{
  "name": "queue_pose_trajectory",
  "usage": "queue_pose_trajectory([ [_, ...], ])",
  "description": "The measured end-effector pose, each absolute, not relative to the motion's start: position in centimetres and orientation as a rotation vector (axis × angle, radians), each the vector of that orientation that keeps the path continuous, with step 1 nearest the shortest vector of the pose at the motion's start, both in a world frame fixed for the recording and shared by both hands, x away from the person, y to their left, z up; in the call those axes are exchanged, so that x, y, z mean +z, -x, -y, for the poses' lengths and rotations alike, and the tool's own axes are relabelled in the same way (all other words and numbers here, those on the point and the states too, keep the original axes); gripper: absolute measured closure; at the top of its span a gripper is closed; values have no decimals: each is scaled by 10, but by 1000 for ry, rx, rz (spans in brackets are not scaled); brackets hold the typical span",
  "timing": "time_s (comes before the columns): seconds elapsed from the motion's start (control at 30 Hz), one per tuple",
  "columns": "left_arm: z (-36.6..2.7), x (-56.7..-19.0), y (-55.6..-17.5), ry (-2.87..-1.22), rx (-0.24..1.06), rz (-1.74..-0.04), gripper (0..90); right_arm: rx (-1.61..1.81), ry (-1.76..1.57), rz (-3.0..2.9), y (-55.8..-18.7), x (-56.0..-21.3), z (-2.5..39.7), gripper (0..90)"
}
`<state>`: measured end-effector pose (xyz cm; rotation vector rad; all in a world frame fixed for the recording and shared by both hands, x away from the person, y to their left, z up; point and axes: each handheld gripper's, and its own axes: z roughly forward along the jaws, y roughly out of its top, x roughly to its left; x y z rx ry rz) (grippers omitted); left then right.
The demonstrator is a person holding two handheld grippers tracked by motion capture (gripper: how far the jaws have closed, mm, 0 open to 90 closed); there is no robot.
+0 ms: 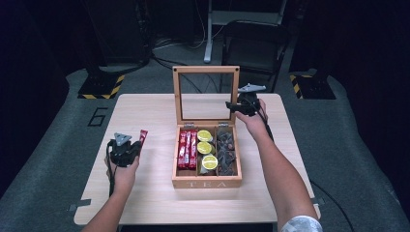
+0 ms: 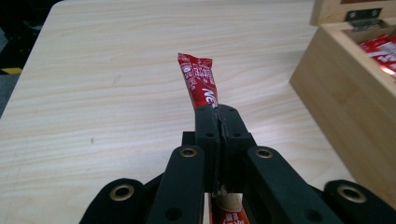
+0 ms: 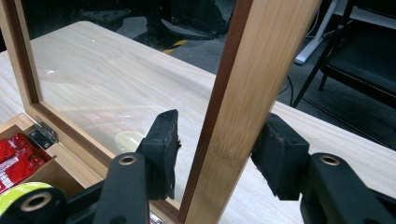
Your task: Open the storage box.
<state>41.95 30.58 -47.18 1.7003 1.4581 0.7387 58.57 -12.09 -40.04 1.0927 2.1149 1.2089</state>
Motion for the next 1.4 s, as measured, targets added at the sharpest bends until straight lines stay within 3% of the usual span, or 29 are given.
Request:
queue_pose_trajectory([
  [0.9, -316, -500, -424, -1781, 685, -1549, 869, 1216, -1098, -2115, -585, -400, 121, 499],
  [1.1, -318, -501, -426, -1769, 693, -1549, 687, 1226, -1110, -2115, -584, -399, 121, 493],
  [1.4, -317, -497, -424, -1772, 699, -1519, 596, 1230, -1109, -2119, -584, -399, 121, 494],
])
